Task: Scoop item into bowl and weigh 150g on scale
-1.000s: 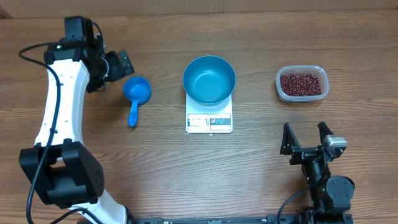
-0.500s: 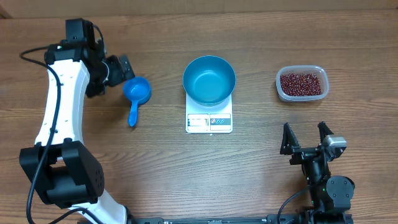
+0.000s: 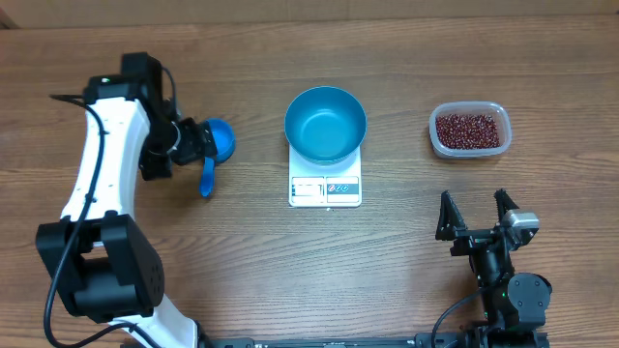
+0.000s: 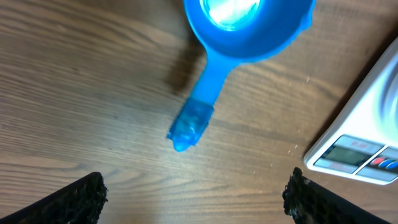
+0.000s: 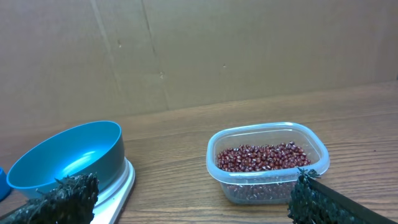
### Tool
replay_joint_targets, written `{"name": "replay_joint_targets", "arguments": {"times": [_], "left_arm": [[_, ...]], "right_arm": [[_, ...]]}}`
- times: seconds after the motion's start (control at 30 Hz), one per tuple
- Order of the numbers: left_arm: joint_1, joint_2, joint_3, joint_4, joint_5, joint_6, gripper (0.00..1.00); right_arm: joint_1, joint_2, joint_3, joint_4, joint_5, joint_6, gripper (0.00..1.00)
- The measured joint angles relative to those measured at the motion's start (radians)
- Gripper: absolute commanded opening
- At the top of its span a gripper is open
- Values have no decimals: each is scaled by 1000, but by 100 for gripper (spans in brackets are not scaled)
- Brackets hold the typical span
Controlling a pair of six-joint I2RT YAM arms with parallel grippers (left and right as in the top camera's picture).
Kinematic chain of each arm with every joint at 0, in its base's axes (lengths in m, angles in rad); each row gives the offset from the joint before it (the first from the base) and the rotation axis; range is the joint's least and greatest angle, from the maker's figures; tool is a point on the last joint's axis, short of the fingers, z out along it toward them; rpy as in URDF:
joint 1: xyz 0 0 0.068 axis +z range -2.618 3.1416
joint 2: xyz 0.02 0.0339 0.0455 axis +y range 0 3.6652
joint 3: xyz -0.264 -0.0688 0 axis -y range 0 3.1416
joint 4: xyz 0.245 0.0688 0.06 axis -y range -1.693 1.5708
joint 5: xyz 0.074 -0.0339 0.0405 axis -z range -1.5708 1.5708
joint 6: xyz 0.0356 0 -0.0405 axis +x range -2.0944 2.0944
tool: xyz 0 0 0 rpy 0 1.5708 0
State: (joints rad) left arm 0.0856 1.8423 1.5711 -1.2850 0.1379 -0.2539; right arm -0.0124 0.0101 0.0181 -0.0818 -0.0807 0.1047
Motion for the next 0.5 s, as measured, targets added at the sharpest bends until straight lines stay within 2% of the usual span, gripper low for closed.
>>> {"name": "replay_joint_targets", "arguments": {"times": [0.5], "left_arm": [[-25,0,-26,43,-4,22,98]], "right_arm": [[0,0,0,0,0,0,100]]}}
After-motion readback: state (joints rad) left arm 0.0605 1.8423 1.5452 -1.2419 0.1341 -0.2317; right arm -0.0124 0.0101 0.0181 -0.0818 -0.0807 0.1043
